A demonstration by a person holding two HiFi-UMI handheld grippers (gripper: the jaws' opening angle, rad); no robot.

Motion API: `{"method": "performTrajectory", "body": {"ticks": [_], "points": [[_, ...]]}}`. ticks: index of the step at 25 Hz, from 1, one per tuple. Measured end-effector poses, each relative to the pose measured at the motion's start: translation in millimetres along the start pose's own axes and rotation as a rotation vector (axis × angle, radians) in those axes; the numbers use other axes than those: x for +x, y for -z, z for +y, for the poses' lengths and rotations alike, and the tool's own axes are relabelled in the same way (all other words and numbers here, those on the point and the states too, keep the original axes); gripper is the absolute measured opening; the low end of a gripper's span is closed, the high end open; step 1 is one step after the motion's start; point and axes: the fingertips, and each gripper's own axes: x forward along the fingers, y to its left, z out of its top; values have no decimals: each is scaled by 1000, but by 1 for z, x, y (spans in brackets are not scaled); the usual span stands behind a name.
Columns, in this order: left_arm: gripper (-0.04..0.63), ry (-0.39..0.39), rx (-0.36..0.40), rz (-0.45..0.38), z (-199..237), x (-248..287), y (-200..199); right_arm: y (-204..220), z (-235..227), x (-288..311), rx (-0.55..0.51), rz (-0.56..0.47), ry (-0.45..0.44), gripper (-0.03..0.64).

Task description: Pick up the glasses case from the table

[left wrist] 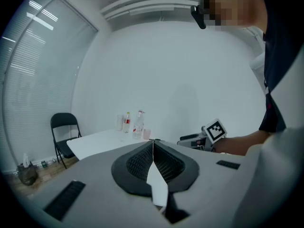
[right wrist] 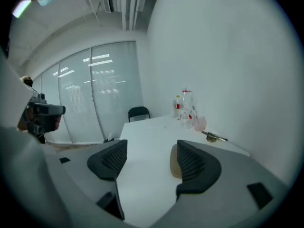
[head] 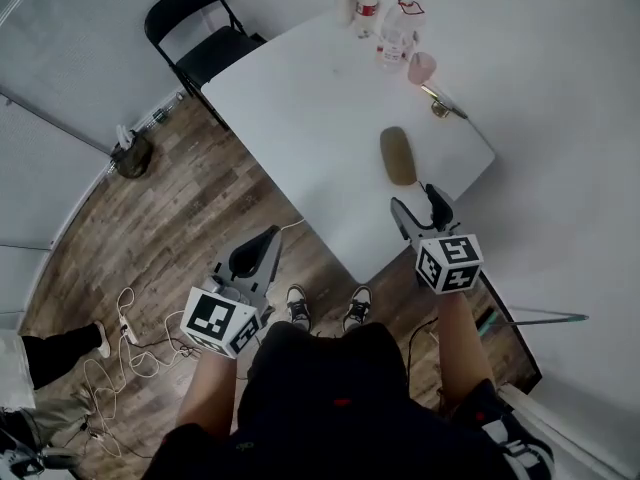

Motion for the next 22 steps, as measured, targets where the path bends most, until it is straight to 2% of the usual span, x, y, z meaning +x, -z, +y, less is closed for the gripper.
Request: {"method": "performTrajectory", "body": {"ticks": [4, 7, 15, 22], "points": [[23, -37, -13, 16, -5, 8, 7, 27, -34, 49, -3, 119, 9, 371], [23, -75, -23, 26, -1, 13, 15, 45, -57, 89, -19, 200, 25, 387], [23, -155, -51, 55, 21, 15, 33, 102, -101, 176, -39, 413, 57, 397], [23, -202, -79, 68, 46, 9, 37, 121, -106, 206, -48, 525, 87, 400]]}}
